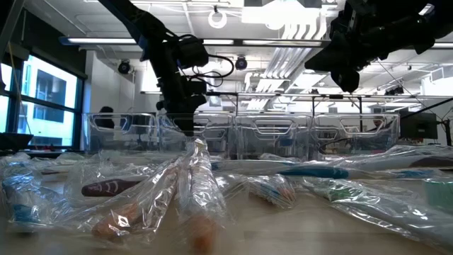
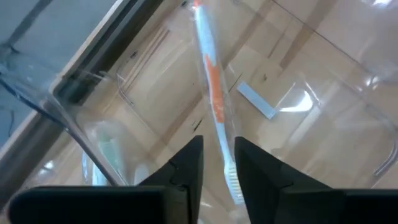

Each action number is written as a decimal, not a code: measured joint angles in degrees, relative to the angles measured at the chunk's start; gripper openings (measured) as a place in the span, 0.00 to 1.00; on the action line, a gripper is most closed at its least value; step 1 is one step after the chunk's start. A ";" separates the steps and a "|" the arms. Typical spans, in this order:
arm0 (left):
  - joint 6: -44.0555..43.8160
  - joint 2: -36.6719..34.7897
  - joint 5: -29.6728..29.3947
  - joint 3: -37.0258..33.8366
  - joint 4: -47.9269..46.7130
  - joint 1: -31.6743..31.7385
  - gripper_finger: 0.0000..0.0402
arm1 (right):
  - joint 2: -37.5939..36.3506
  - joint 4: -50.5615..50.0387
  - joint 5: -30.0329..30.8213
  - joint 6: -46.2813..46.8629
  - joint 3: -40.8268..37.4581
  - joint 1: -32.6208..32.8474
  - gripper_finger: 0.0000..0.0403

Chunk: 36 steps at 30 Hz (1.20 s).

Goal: Pick & Place Toothbrushes
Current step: Put the orange toothbrush into the middle left transparent bin, then put the violet toothbrush into the right transparent bin

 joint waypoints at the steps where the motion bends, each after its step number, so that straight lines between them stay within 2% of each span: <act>1: 1.52 0.00 0.00 0.24 -0.38 0.00 0.24 | 0.00 0.00 0.00 0.00 0.00 -0.02 0.01; 12: 16.33 -1.71 -0.13 6.80 -7.35 -0.11 0.27 | 0.00 0.04 0.00 -0.02 0.00 0.00 0.01; 22: 16.09 -1.79 -0.17 7.71 -7.52 -0.24 0.27 | 0.00 0.26 0.01 -0.02 0.00 0.00 0.01; 26: 21.95 -3.45 -2.80 4.94 1.10 -2.75 0.27 | 0.00 0.29 -0.02 0.08 0.00 0.00 0.01; 29: 27.15 -6.95 -3.58 1.38 11.40 -5.69 0.27 | 0.00 0.32 -0.02 1.48 0.00 0.00 0.01; 36: 33.64 -20.86 -2.68 -8.31 14.08 -9.46 0.27 | 0.00 2.33 -0.05 1.51 0.00 -0.02 0.01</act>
